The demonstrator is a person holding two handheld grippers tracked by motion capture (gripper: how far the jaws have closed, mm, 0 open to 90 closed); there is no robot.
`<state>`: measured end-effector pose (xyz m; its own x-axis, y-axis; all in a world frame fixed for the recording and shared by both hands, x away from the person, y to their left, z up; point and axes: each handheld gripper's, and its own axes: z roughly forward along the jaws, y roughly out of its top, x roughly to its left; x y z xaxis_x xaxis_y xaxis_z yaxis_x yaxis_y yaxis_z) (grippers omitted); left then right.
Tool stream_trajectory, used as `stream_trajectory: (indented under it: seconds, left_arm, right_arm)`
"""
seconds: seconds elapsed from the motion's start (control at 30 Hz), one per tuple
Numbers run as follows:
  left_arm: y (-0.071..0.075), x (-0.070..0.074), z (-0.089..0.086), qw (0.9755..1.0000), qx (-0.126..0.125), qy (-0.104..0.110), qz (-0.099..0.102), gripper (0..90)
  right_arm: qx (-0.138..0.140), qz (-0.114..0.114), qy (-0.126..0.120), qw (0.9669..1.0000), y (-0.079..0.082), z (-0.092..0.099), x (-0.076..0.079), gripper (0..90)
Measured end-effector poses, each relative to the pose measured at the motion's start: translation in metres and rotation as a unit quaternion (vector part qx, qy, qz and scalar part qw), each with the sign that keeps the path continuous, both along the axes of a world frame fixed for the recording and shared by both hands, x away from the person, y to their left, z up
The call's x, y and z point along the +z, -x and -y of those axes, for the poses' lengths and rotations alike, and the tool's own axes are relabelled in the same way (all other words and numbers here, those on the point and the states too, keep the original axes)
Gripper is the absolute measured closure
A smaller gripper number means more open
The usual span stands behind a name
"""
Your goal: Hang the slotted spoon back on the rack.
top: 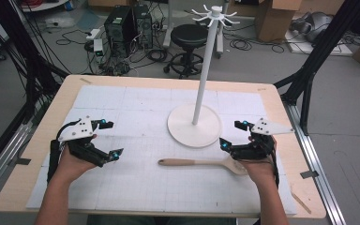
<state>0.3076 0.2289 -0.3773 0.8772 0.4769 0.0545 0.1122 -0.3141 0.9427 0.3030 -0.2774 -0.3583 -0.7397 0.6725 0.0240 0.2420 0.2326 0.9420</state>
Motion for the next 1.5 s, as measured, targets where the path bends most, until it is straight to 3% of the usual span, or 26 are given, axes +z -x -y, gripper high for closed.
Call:
stream_trajectory:
  seconds: [0.2,0.33,0.53,0.73,0.83,0.9,1.03,1.1,1.2,1.3,1.37,1.5]
  left_arm:
    - [0.003,0.001,-0.008,0.9998,0.011,0.015,0.001,1.6]
    - [0.004,0.001,-0.008,0.9998,0.012,0.014,0.001,1.7]
    - [0.004,0.002,-0.008,0.9998,0.012,0.015,0.006,1.7]
    - [0.005,0.004,-0.007,0.9998,0.006,0.013,0.014,1.7]
    - [0.006,0.003,-0.007,0.9998,0.009,0.011,0.012,1.7]
    - [0.006,0.003,-0.007,0.9998,0.011,0.01,0.011,1.7]
    - [0.003,0.002,-0.007,0.9998,0.014,0.012,0.01,1.7]
    - [0.003,0.001,-0.007,0.9998,0.015,0.011,0.008,1.7]
    - [0.002,0.001,-0.006,0.9998,0.014,0.008,0.009,1.7]
    - [0.002,0.0,-0.006,0.9999,0.014,0.004,0.009,1.6]
    - [0.002,0.0,-0.006,0.9998,0.016,0.003,0.008,1.7]
    - [0.002,0.0,-0.005,0.9998,0.017,0.004,0.009,1.7]
  right_arm:
    - [0.024,-0.003,0.031,0.9992,-0.003,-0.014,-0.001,10.7]
    - [0.043,-0.017,0.043,0.998,-0.005,-0.025,-0.005,10.7]
    - [0.072,-0.042,0.089,0.9925,-0.007,-0.047,-0.014,10.7]
    - [0.097,-0.072,0.145,0.982,-0.011,-0.066,-0.031,10.7]
    - [0.108,-0.09,0.171,0.9751,-0.013,-0.076,-0.04,10.8]
    - [0.12,-0.096,0.193,0.9692,-0.014,-0.082,-0.045,15.1]
    - [0.135,-0.111,0.237,0.9556,-0.014,-0.092,-0.056,15.1]
    - [0.138,-0.117,0.251,0.9509,-0.014,-0.094,-0.059,16.7]
    - [0.138,-0.132,0.259,0.9468,-0.014,-0.094,-0.061,25.4]
    - [0.141,-0.129,0.275,0.9422,-0.013,-0.096,-0.061,39.7]
    - [0.147,-0.13,0.277,0.9408,-0.014,-0.096,-0.062,42.8]
    - [0.152,-0.149,0.289,0.9334,-0.014,-0.099,-0.066,48.3]
